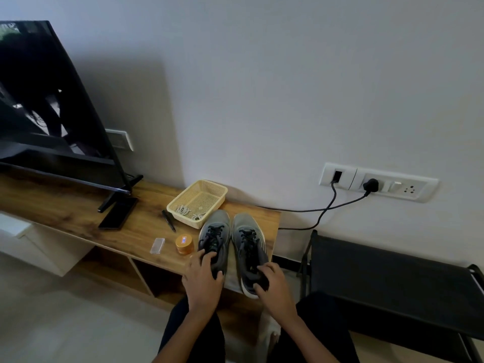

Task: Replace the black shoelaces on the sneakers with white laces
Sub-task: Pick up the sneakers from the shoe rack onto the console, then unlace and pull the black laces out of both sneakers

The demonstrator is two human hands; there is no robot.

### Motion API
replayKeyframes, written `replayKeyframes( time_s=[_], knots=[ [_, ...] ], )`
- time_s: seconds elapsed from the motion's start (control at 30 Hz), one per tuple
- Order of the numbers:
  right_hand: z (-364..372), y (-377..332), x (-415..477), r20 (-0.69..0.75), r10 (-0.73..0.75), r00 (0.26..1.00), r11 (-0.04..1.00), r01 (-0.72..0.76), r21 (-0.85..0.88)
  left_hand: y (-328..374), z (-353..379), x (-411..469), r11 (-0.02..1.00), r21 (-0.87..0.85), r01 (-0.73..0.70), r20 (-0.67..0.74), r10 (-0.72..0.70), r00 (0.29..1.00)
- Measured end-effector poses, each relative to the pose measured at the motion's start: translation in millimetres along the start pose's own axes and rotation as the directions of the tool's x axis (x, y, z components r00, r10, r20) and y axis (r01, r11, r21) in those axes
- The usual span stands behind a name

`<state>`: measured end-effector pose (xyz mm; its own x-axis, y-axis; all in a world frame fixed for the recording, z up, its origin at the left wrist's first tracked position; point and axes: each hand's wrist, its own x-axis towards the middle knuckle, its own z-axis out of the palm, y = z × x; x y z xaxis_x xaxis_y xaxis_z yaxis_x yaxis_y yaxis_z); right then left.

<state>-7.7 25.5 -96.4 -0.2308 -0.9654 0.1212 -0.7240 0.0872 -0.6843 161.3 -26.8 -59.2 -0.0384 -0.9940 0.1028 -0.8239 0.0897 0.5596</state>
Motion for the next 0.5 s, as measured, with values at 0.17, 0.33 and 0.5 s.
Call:
replayKeyframes(
  time_s=[0.17, 0.33, 0.5],
  knots=[
    [-10, 7, -6, -0.127, 0.146, 0.981, 0.958, -0.109, 0.264, 16, 2, -2, 0.972, -0.134, -0.193, -0.041, 0.189, 0.981],
    [-23, 4, 23, -0.088, 0.198, 0.976, 0.949, -0.168, 0.266, 35, 3, 16, 0.974, -0.183, -0.136, 0.108, 0.158, 0.981],
    [-22, -3, 66, -0.054, 0.058, 0.997, 0.993, -0.052, 0.106, 43, 17, 37, 0.987, -0.12, -0.105, 0.3, 0.137, 0.944]
  ],
)
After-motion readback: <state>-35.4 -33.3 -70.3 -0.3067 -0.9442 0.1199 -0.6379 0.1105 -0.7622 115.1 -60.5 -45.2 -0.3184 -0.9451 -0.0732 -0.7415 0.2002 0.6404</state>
